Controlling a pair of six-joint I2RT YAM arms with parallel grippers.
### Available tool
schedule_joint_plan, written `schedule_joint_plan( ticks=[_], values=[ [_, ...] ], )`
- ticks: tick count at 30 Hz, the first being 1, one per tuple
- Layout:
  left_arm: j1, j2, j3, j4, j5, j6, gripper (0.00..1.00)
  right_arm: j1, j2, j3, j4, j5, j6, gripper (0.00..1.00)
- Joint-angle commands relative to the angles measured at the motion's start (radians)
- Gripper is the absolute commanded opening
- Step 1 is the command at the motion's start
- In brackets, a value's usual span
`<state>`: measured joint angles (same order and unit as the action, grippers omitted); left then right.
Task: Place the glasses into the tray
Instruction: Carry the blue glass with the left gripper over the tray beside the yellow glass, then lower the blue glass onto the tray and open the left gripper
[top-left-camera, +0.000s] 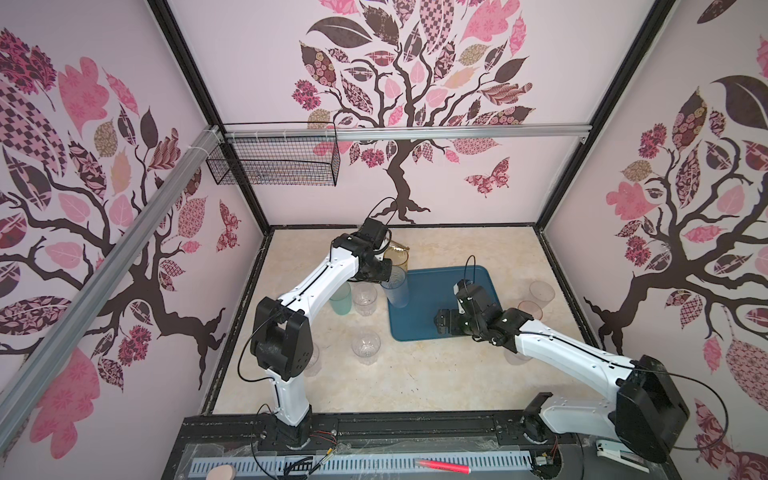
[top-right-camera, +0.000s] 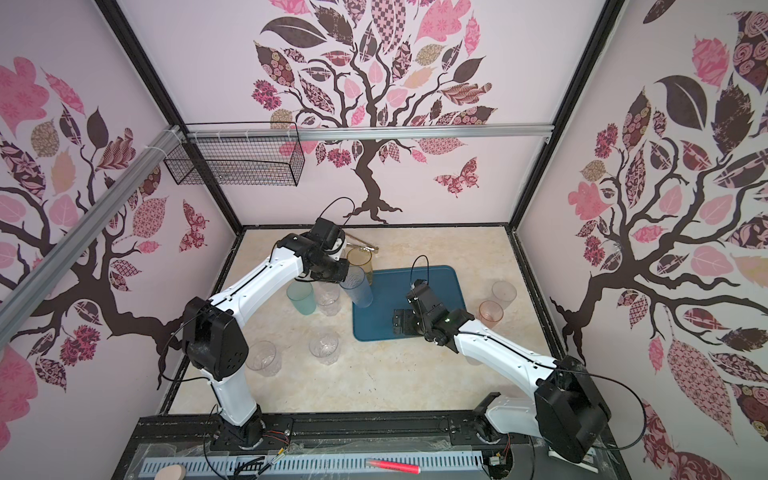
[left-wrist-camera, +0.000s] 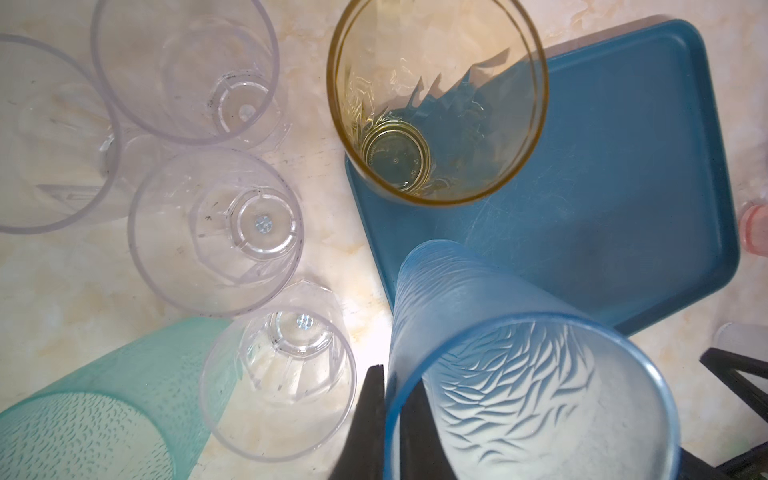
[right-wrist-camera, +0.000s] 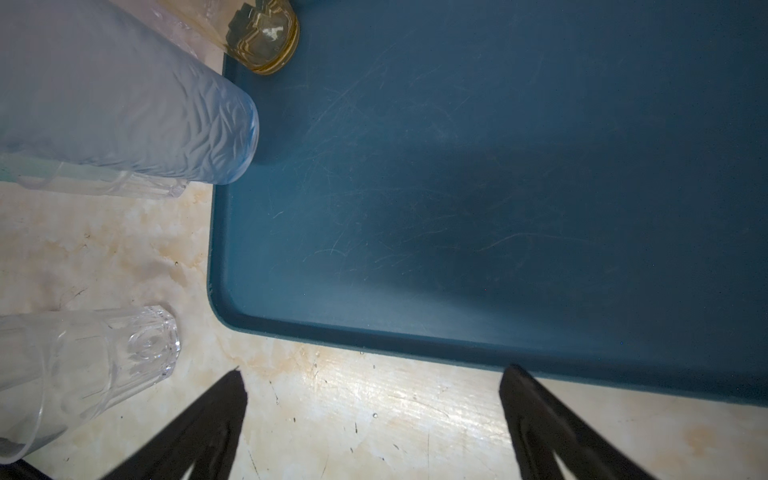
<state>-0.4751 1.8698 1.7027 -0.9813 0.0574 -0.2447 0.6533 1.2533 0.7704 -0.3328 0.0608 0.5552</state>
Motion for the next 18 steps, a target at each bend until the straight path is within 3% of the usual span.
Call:
schedule_joint_plan(
  ticks=[1, 18],
  values=[
    [0.000, 0.045, 0.072, -0.038, -0.027, 0.027, 0.00, 0.003, -0.034, -0.017, -0.012, 0.038, -0.013, 0.98],
    [-0.007, 0.170, 0.216, -0.096, -0.066, 0.053, 0.01, 0.003, -0.035, -0.042, 0.015, 0.052, -0.010, 0.98]
  ],
)
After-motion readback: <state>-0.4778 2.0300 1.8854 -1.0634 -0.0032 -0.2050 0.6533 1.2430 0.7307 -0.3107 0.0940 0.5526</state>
